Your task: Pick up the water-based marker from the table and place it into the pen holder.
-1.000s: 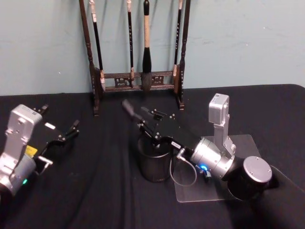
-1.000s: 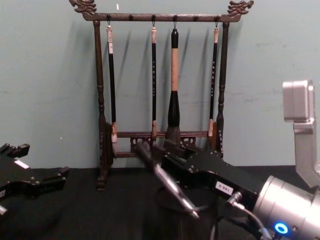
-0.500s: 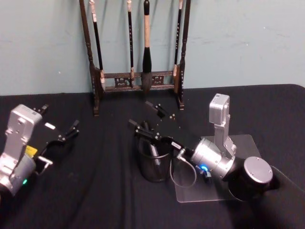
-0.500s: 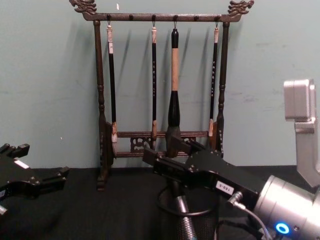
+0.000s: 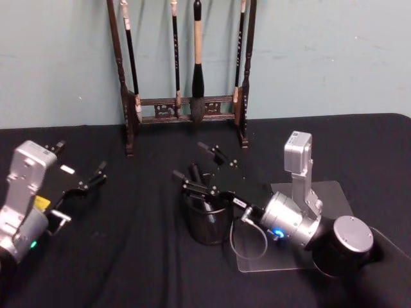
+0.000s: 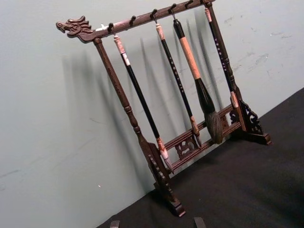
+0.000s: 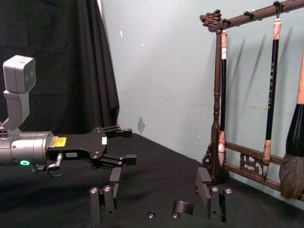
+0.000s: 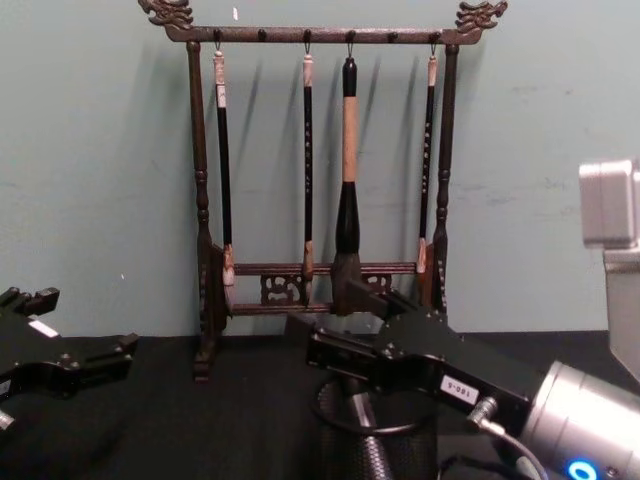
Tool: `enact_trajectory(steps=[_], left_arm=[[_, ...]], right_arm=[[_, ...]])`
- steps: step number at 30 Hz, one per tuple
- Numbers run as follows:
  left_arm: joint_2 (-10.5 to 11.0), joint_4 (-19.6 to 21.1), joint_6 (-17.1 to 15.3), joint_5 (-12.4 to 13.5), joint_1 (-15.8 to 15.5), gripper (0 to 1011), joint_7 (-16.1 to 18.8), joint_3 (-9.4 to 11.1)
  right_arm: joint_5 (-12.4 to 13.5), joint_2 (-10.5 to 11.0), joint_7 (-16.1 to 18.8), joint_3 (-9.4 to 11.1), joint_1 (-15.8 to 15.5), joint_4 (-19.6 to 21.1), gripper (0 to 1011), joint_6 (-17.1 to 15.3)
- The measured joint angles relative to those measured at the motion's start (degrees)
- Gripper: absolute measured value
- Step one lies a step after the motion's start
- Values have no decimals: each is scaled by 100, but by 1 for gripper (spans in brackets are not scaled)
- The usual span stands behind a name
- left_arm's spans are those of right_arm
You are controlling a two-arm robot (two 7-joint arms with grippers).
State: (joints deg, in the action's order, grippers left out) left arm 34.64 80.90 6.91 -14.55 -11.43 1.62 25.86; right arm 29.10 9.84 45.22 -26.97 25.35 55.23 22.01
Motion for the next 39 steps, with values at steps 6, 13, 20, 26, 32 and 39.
enact_trajectory(steps=[6, 13, 20, 26, 32, 39], left_arm=[[0, 0, 0, 0, 0, 1009, 0, 0], [0, 0, 0, 0, 0, 1009, 0, 0], [0, 0, 0, 0, 0, 1009, 0, 0], [0, 0, 0, 0, 0, 1009, 0, 0], [0, 0, 0, 0, 0, 1009, 0, 0], [0, 0, 0, 0, 0, 1009, 0, 0]], right_arm=[[-1, 186, -190, 43, -206, 410, 1002, -40], [23, 434, -471, 131, -436, 988, 1002, -381], [35, 796, -942, 204, -836, 1826, 1002, -962], [-156, 954, -1437, 312, -1101, 2389, 1002, -1155], [-116, 1024, -1618, 472, -1334, 2723, 1002, -1249], [180, 1243, -2248, 935, -1982, 3388, 1002, -1924]])
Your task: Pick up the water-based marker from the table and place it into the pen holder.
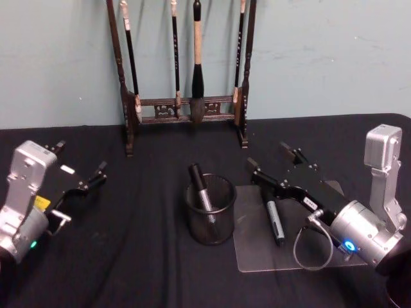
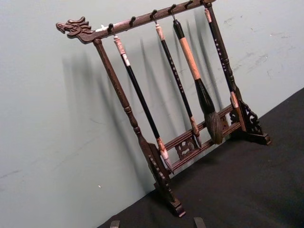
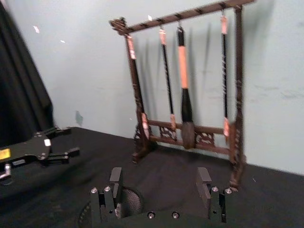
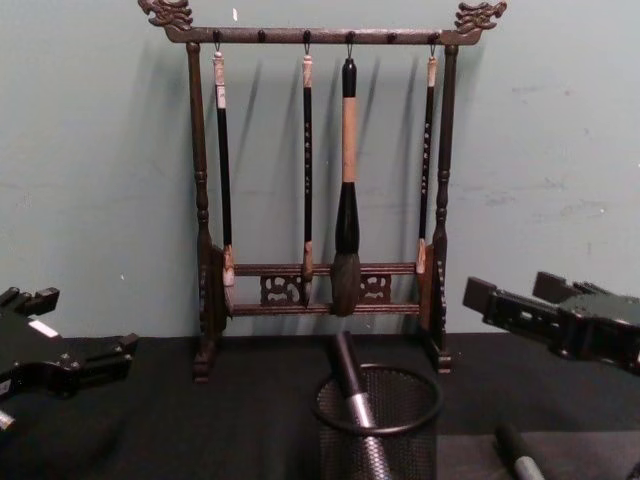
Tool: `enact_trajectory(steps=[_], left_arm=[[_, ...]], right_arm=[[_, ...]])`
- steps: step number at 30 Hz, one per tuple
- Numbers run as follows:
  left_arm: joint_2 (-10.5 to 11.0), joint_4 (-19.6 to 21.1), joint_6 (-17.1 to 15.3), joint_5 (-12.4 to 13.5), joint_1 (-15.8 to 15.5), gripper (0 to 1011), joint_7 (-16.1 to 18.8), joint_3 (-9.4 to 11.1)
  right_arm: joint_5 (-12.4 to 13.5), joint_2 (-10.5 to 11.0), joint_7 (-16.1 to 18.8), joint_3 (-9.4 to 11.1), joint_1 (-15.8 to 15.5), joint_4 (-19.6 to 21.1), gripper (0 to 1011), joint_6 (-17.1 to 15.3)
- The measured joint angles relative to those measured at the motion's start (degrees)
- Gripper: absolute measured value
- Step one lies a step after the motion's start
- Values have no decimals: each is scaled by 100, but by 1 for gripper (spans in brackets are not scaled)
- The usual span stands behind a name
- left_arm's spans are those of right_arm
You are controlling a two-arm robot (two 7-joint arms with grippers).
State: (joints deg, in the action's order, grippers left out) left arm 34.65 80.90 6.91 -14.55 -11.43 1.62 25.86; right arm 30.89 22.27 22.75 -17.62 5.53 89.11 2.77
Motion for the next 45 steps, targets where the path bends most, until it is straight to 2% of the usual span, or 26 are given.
enact_trajectory(steps=[2, 18, 30, 31, 34, 37, 45], left_arm=[[0, 0, 0, 0, 0, 1009, 0, 0], [0, 0, 0, 0, 0, 1009, 0, 0], [0, 0, 0, 0, 0, 1009, 0, 0], [0, 0, 0, 0, 0, 1009, 0, 0], [0, 0, 0, 1, 0, 1009, 0, 0], [0, 0, 0, 0, 0, 1009, 0, 0], [0, 0, 0, 0, 0, 1009, 0, 0]], right_arm=[[10, -1, -106, 45, -47, 19, 1002, -96], [12, -6, -70, 28, -33, 12, 1002, -68], [72, -112, -270, 40, 72, -124, 1002, -423], [27, -85, -391, 31, 57, -53, 1002, -577], [-69, -46, -522, 12, 34, 53, 1002, -751], [-263, 21, -761, -21, 12, 283, 1002, -1215], [-422, -23, -1015, -10, -1, 345, 1002, -1617]])
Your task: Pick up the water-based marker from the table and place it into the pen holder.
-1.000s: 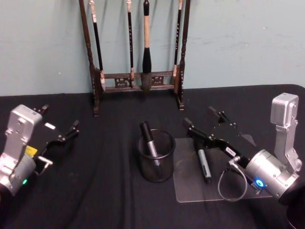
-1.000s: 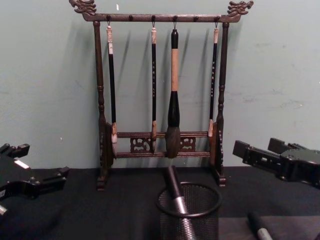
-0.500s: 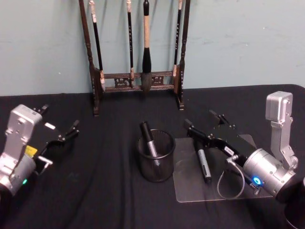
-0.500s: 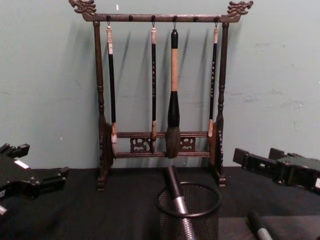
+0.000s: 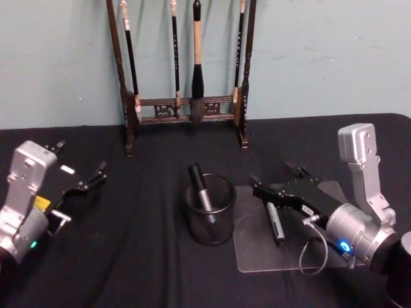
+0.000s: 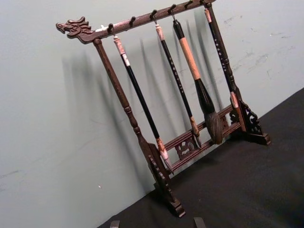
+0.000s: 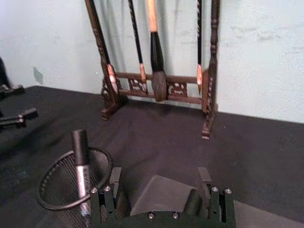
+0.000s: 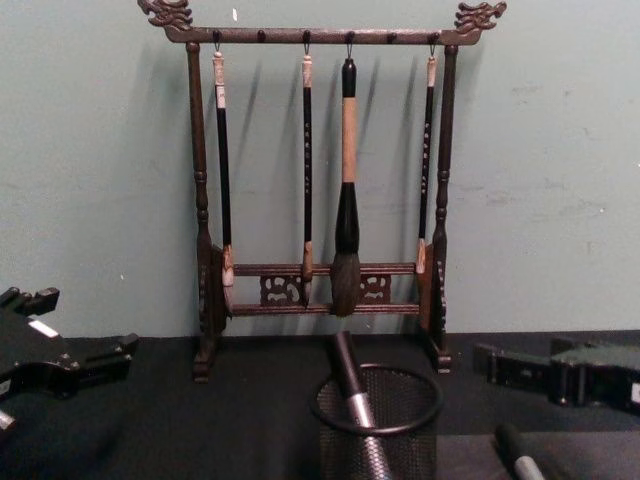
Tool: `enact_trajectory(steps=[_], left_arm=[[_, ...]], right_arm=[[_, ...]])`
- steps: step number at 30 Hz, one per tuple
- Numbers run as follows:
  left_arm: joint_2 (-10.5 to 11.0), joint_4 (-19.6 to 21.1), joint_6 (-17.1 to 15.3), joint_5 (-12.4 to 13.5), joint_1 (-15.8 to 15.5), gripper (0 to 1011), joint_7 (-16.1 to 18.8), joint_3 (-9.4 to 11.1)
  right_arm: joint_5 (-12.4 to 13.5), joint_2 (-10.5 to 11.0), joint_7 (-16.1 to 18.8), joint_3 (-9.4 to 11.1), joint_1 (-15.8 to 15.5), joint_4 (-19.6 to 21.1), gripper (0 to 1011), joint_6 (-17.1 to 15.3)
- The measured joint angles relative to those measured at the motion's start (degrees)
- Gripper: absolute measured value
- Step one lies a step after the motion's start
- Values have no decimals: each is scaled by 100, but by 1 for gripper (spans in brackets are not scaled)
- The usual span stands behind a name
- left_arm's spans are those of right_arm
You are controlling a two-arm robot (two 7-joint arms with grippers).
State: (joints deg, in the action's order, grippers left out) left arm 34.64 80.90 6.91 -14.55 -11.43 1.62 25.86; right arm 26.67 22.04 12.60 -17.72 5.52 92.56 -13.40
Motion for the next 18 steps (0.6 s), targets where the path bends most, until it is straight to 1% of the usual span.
enact_trajectory(steps=[1, 7, 17, 18], left_arm=[[0, 0, 0, 0, 0, 1009, 0, 0], [0, 0, 0, 0, 0, 1009, 0, 0], [0, 0, 0, 0, 0, 1009, 0, 0], [0, 0, 0, 0, 0, 1009, 0, 0]], right_arm=[[-79, -46, -84, 8, 0, -72, 1002, -112], [-197, -124, -137, 42, 16, -225, 1002, -250], [-277, -190, -89, 58, 84, -373, 1002, -422], [-287, -201, -65, 49, 113, -399, 1002, -493]])
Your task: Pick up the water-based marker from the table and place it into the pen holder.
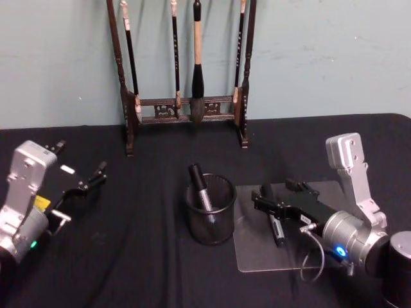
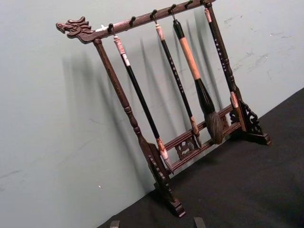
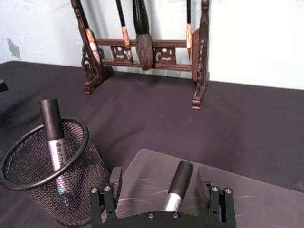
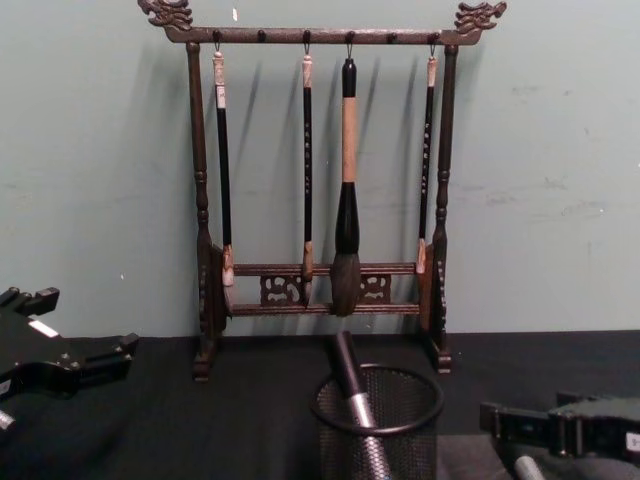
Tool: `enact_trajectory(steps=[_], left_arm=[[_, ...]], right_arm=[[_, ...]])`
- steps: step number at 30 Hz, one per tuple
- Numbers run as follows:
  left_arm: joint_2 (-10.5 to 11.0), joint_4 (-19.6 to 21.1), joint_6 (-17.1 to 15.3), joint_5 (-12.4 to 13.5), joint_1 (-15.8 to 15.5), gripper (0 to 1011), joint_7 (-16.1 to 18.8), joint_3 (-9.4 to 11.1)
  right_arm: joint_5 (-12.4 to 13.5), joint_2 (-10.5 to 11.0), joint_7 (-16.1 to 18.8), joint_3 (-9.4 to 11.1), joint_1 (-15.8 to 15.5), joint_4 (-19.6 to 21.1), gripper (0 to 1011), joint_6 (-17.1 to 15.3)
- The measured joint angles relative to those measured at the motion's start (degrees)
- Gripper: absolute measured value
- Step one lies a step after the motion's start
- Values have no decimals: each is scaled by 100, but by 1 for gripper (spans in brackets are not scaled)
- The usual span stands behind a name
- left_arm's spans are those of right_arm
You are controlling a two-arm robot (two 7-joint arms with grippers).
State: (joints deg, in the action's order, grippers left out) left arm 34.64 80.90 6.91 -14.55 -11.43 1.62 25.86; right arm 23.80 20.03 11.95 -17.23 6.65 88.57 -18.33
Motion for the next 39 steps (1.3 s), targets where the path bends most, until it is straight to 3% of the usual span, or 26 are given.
enact_trajectory(steps=[4, 9, 19, 39], left_arm=[[0, 0, 0, 0, 0, 1009, 0, 0], [0, 0, 0, 0, 0, 1009, 0, 0], [0, 0, 0, 0, 0, 1009, 0, 0], [0, 0, 0, 0, 0, 1009, 0, 0]], right_arm=[[-129, -28, 6, -64, 102, -78, 1002, -289], [-283, -95, -39, -59, 135, -177, 1002, -425], [-704, -264, -73, -59, 192, -457, 1002, -392], [-1060, -411, 129, 116, 107, -477, 1002, -449]])
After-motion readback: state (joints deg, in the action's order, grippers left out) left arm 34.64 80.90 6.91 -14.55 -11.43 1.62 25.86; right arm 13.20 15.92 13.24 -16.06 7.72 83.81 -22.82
